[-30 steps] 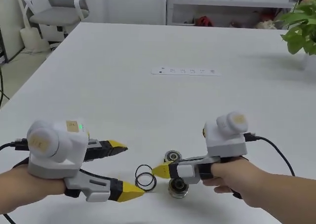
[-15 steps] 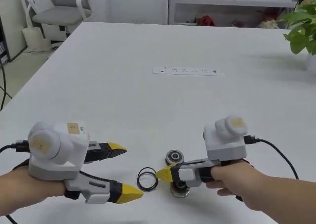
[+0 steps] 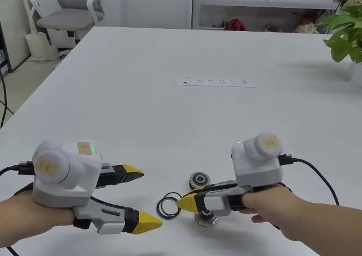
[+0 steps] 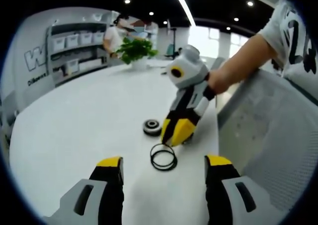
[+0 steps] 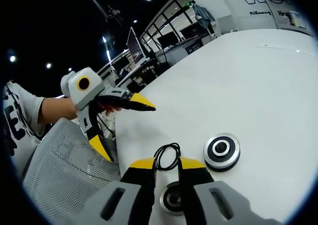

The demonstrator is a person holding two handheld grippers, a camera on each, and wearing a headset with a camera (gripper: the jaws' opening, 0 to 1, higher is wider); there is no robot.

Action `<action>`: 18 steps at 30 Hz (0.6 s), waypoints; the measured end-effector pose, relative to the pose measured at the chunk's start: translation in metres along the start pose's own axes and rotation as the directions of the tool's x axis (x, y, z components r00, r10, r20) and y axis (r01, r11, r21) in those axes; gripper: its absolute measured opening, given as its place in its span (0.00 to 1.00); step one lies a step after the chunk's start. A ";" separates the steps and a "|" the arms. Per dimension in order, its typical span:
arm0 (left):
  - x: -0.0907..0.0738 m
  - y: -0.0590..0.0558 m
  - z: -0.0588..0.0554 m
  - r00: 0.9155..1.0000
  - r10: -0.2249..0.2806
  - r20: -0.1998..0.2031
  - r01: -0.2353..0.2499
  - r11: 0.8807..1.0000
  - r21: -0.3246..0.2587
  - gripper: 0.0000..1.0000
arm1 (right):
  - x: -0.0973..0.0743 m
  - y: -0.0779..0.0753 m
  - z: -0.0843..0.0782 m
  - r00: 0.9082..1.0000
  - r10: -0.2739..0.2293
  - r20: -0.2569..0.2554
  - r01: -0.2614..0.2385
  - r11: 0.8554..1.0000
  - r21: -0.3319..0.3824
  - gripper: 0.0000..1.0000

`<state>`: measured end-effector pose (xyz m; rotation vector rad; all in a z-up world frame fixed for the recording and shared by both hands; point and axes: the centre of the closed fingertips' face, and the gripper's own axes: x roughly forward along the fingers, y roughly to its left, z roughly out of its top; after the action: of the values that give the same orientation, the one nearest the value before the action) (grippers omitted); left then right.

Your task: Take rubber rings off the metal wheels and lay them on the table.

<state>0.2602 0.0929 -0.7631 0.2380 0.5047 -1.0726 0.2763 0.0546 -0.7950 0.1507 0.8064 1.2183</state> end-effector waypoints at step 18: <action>0.006 0.006 0.008 1.000 -0.006 -0.007 0.006 1.000 0.006 0.65 | -0.018 -0.013 0.015 0.999 -0.029 0.042 0.031 0.999 -0.037 0.18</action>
<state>0.2697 0.0873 -0.7601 0.2461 0.5087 -1.0793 0.2935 0.0390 -0.7821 0.1327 0.7467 1.1973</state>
